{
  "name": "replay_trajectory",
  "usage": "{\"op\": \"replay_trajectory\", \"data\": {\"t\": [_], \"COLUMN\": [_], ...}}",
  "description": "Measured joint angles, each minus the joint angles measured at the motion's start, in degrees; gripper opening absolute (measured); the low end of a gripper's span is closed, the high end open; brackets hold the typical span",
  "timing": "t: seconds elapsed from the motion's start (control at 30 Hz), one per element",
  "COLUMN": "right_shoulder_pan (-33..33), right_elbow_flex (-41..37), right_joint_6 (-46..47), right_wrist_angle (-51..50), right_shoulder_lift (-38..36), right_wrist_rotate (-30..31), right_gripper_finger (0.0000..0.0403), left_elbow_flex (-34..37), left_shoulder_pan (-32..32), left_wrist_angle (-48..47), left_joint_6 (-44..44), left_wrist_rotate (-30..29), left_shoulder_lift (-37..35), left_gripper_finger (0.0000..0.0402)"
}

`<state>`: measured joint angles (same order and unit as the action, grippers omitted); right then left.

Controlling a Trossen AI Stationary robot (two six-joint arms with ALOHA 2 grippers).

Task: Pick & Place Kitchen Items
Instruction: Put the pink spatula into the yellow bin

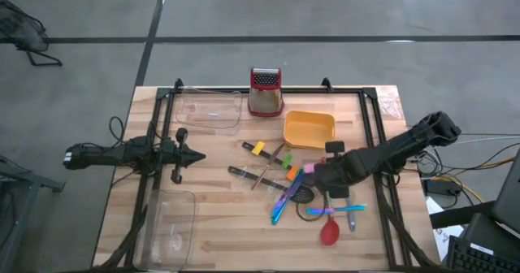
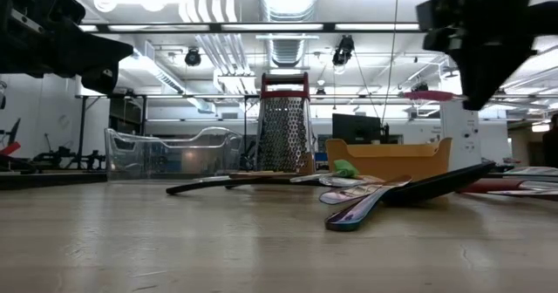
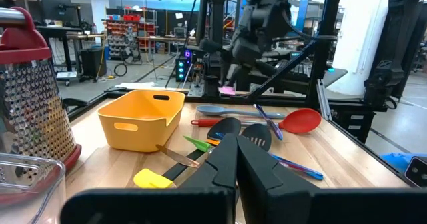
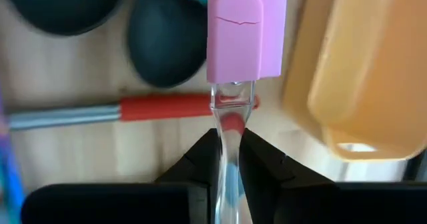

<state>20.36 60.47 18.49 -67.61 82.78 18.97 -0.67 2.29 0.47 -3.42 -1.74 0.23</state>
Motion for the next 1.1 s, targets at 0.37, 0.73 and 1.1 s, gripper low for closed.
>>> {"op": "replay_trajectory", "data": {"t": [0.37, 0.73, 1.1], "right_shoulder_pan": [-13.7, -29.7, -36.5], "right_elbow_flex": [3.6, 5.7, 5.3], "right_joint_6": [-8.0, -6.7, -8.4], "right_wrist_angle": [1.6, 9.3, 18.4], "right_shoulder_lift": [0.0, 0.0, 4.1], "right_wrist_rotate": [2.3, 2.0, 1.6], "right_gripper_finger": [0.0038, 0.0044, 0.0057], "left_elbow_flex": [0.0, 0.0, 0.0], "left_shoulder_pan": [0.0, 0.0, 0.0], "left_wrist_angle": [0.0, 0.0, 0.0], "left_joint_6": [0.0, 0.0, 0.0], "left_wrist_rotate": [0.0, 0.0, 0.0], "left_shoulder_lift": [0.0, 0.0, 0.0], "left_gripper_finger": [0.0005, 0.0005, 0.0005]}}
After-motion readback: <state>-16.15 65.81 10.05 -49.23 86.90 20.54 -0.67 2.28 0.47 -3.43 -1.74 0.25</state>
